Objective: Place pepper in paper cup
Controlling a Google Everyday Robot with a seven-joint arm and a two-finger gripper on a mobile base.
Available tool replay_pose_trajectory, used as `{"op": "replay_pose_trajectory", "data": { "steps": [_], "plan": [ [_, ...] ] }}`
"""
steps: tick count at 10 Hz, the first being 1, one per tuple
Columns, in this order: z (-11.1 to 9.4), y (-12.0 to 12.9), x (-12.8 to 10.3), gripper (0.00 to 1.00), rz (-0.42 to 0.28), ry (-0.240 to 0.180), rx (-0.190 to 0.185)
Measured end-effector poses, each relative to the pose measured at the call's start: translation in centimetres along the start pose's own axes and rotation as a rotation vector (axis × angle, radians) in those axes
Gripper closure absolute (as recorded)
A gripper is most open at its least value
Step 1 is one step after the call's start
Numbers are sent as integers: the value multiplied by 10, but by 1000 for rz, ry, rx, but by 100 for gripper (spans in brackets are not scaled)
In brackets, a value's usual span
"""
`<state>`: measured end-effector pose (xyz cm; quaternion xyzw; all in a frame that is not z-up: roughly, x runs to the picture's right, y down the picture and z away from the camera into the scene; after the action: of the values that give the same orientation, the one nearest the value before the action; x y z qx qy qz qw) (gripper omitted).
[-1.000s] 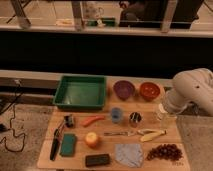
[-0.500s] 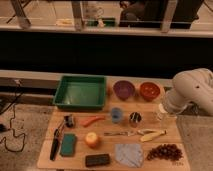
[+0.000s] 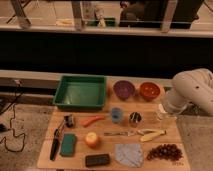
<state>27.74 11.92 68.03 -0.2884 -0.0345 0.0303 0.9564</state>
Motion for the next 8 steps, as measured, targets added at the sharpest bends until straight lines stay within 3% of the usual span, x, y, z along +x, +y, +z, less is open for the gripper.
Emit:
{"op": "replay_pose_trajectory", "data": {
  "steps": [3,5,8],
  "plan": [
    [4,4,-18,20,-34,-8,5],
    [9,6,-49,20,-81,-38,19],
    [25,12,-72,20,-97,-87,23]
  ]
}}
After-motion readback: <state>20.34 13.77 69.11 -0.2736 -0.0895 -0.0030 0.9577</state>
